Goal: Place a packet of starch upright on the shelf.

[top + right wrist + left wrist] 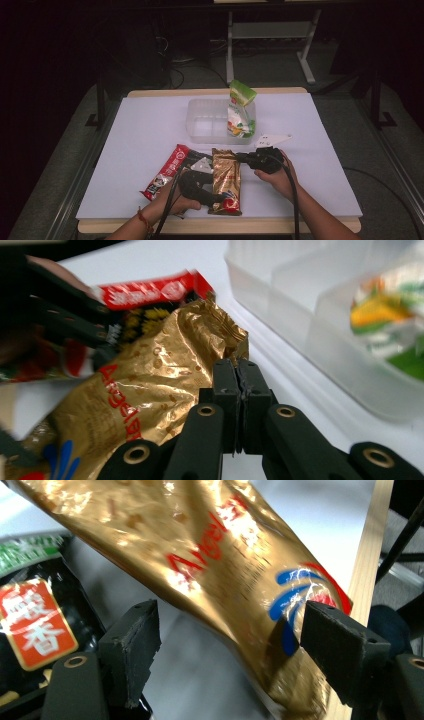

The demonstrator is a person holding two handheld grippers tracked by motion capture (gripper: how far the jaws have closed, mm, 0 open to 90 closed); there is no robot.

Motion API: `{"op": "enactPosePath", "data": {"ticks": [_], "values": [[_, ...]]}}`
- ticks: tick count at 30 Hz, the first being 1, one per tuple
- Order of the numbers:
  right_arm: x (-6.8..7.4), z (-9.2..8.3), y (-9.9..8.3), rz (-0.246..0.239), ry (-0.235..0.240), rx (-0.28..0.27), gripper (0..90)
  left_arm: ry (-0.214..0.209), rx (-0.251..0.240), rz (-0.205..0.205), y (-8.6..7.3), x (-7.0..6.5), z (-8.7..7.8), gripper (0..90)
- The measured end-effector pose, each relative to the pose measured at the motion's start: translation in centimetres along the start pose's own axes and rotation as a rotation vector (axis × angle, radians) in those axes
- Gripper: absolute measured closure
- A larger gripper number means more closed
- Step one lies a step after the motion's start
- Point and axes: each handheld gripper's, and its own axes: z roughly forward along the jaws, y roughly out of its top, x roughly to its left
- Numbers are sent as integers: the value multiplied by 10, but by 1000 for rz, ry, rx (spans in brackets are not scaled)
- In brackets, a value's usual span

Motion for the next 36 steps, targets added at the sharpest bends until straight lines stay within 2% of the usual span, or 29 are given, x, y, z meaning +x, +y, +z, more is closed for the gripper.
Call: {"op": "enactPosePath", "data": {"ticks": [3, 8, 10, 12, 14, 17, 19, 20, 22, 24, 28, 30, 32, 34, 36], "values": [[5, -6, 4, -28, 22, -36, 879, -9, -33, -22, 4, 4, -1, 225], [12, -9, 8, -62, 49, -75, 877, -14, -108, -22, 11, 9, -2, 215], [14, -10, 9, -69, 71, -93, 875, -26, -137, -26, 14, 10, -4, 225], [16, -10, 10, -74, 71, -96, 871, -10, -157, -15, 16, 12, -5, 236], [17, -11, 11, -82, 74, -102, 865, -25, -177, -30, 19, 15, -6, 294], [20, -11, 12, -88, 53, -110, 840, -14, -188, -31, 21, 15, -7, 381], [19, -13, 14, -69, 40, -118, 787, -14, -205, -17, 20, 15, -9, 477], [19, -13, 15, -64, 40, -120, 749, -31, -220, -14, 20, 16, -10, 509], [18, -17, 18, -58, 22, -131, 590, -37, -237, -16, 19, 17, -12, 583], [15, -23, 20, -34, 15, -153, 507, -52, -261, -14, 18, 16, -14, 612], [8, -40, 23, -43, -32, -173, 420, -56, -296, -4, 17, 13, -18, 667], [4, -45, 21, -56, -68, -152, 401, -54, -315, 4, 17, 11, -21, 680], [2, -49, 16, -84, -115, -108, 383, -62, -341, 3, 18, 9, -25, 693], [-2, -50, 10, -109, -139, -65, 382, -61, -361, 7, 18, 7, -27, 700], [-6, -50, 5, -109, -164, -38, 375, -63, -375, 11, 19, 6, -27, 704]]}}
